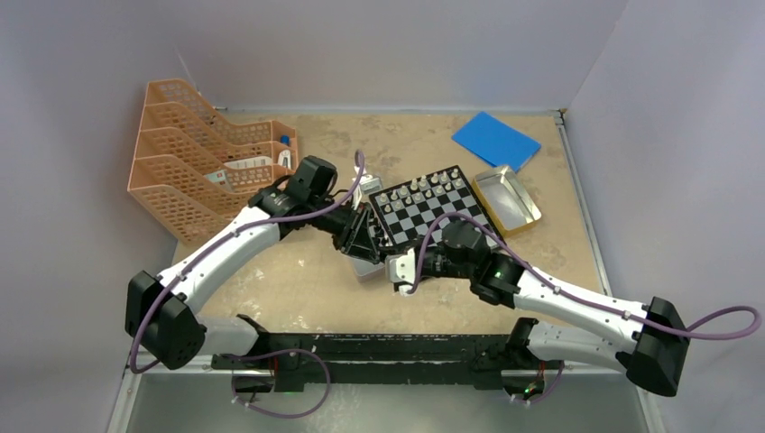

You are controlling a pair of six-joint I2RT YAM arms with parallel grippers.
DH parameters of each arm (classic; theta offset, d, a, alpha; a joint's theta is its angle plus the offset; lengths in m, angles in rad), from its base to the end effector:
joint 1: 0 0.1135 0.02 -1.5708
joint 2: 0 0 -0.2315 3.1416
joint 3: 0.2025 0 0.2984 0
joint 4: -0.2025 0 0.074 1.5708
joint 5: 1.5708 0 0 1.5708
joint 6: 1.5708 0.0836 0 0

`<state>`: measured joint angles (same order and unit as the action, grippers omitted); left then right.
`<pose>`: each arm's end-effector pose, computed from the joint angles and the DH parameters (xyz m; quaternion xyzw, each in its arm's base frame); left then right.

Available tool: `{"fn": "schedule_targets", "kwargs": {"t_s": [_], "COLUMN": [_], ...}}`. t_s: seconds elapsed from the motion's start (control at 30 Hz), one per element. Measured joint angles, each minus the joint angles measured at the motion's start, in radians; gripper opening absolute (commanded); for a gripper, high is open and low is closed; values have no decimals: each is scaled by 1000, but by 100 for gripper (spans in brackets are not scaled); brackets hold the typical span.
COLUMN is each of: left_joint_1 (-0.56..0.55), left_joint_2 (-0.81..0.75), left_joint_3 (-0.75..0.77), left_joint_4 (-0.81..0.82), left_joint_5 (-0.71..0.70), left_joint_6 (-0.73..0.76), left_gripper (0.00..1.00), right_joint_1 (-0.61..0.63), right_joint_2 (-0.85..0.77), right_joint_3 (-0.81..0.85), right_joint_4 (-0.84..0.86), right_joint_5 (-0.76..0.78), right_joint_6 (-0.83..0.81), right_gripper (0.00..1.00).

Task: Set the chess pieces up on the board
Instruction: Place the chess piece on the chessboard.

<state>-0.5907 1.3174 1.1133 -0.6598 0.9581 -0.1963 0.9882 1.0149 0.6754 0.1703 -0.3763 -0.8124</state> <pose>0.2440 -0.2460 0.2443 0.3196 0.7852 -0.5172 0.1179 0.1631 0.3033 0.2438 -0.6632 0.3721 0.1980 0.6185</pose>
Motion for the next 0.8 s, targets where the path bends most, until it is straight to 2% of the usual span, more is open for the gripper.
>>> {"fn": "schedule_targets", "kwargs": {"t_s": [0.07,0.2,0.3,0.5,0.57,0.8], "left_joint_1": [3,2,2,0,1,0], "left_joint_2": [-6,-55,-121,-296,-325,-269], "left_joint_3": [7,9,16,22,22,22], "left_joint_4": [-9,-11,0,85,121,169], "left_joint_5": [-22,-83,-167,-312,-332,-311], "left_joint_6": [-5,-41,-74,-124,-138,-153], "left_gripper": [4,18,26,39,41,50], "right_joint_1": [0,0,0,3,4,5], "right_joint_2": [-1,-2,-2,-29,-41,-49], "right_joint_3": [-12,-36,-52,-153,-189,-204], "right_joint_4": [18,106,206,476,548,648], "right_joint_5": [14,34,47,79,98,191], "right_joint_6": [21,138,294,707,816,1036], "right_gripper": [0,0,0,0,0,0]}}
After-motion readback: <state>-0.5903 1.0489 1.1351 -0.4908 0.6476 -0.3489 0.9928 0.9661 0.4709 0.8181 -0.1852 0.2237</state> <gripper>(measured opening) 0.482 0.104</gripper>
